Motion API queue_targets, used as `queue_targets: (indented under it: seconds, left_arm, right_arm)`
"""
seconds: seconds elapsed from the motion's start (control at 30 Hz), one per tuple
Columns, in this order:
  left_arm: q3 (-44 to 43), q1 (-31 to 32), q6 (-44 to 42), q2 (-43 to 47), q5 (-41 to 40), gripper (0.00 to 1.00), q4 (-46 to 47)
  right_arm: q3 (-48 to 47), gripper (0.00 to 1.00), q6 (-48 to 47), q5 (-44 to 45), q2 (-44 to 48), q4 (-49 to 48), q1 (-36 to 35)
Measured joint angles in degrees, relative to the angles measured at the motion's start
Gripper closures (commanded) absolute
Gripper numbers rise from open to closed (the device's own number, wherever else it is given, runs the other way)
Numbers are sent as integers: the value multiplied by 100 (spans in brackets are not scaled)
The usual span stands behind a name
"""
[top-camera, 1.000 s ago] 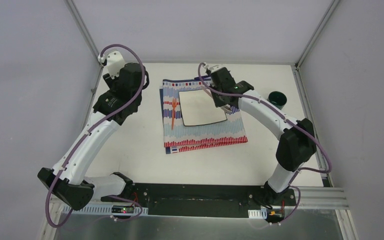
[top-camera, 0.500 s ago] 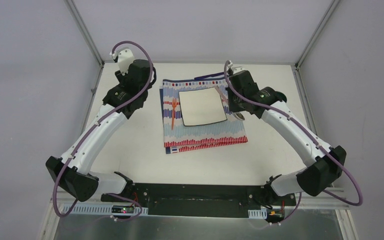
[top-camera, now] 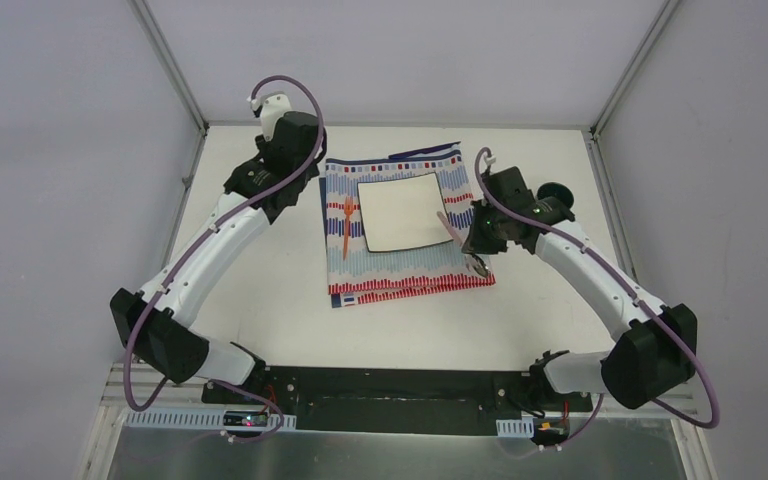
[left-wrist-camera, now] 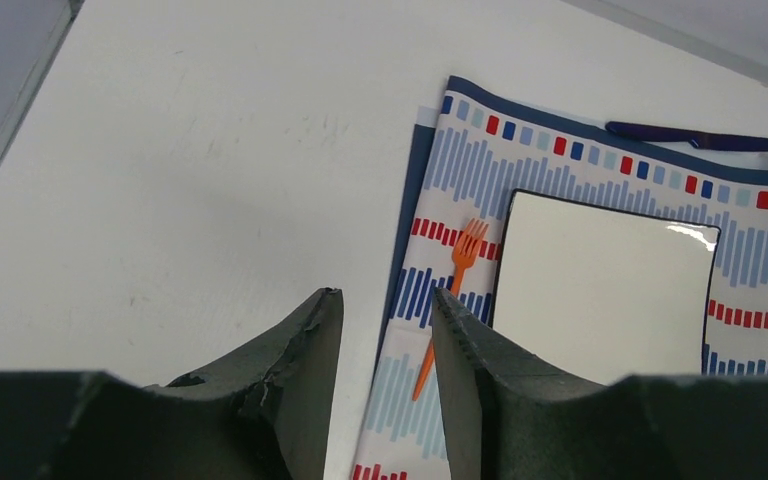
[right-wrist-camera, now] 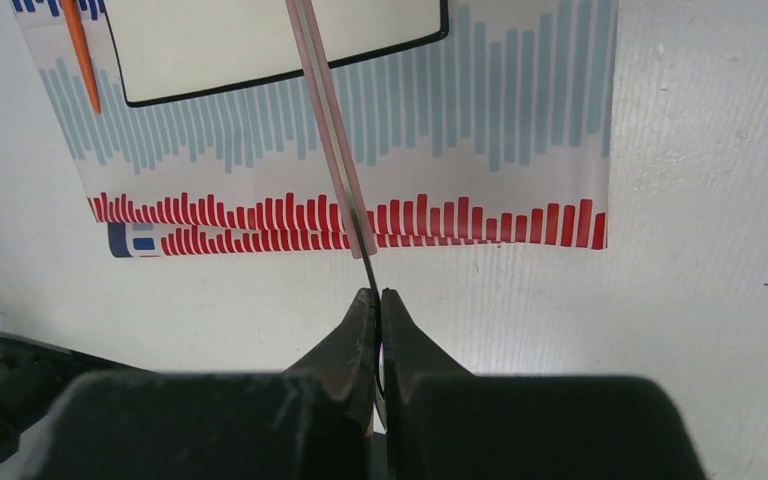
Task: Set the dinner table for one person
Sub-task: Place the spoon on the napkin.
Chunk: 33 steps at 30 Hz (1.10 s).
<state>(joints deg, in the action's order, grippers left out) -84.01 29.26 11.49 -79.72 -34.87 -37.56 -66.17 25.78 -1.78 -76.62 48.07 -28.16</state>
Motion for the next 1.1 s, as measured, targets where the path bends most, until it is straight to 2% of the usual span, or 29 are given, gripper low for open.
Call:
queue_targets:
  seconds: [0.23, 0.53, 0.77, 1.1]
  left_arm:
    - [-315, 2, 7, -553, 459, 61, 4]
    - [-654, 122, 52, -1322, 890, 60, 33]
    - [-682, 223, 52, -1427, 968, 60, 37]
    - [-682, 223, 52, -1427, 964, 60, 37]
  right_arm:
    - [463, 100, 400, -520, 385, -219, 577]
    - [1425, 100, 975, -960, 1213, -369, 595]
    - [1770, 100, 1316, -1073, 1436, -393, 595]
    - [1993, 100, 1683, -1316, 1276, -752, 595]
